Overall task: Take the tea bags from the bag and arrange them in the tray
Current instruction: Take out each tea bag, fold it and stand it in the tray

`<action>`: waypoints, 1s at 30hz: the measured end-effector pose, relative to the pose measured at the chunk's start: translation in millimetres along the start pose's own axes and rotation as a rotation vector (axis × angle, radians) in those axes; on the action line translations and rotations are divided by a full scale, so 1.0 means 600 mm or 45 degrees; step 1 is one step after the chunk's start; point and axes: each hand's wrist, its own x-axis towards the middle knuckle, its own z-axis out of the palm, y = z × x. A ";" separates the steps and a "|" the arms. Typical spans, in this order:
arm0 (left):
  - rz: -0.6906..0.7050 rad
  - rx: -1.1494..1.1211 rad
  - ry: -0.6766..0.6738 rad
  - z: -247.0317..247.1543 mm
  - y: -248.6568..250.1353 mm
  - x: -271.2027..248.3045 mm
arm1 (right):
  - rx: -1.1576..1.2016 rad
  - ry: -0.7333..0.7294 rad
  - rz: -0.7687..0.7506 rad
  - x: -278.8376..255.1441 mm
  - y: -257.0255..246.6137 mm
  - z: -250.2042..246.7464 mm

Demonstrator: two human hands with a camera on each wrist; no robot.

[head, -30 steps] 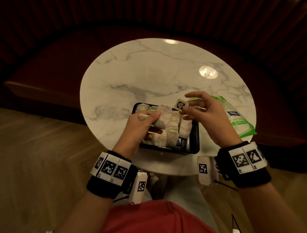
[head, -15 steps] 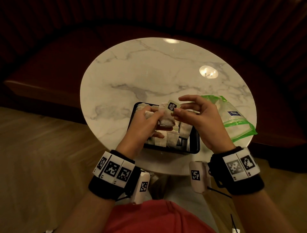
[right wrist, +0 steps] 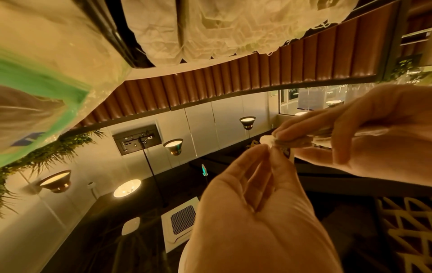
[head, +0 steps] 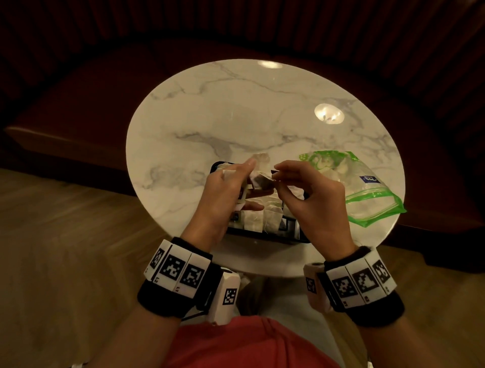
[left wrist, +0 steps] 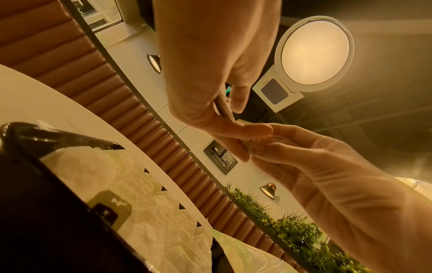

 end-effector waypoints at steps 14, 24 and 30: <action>0.069 -0.005 0.074 -0.006 -0.008 0.003 | 0.444 0.061 0.524 0.010 0.001 -0.010; 0.072 0.060 0.006 -0.007 -0.008 0.002 | 0.678 -0.140 0.778 0.029 -0.007 -0.005; 0.009 0.069 -0.053 -0.004 -0.003 0.000 | 0.790 -0.153 0.809 0.043 -0.010 -0.009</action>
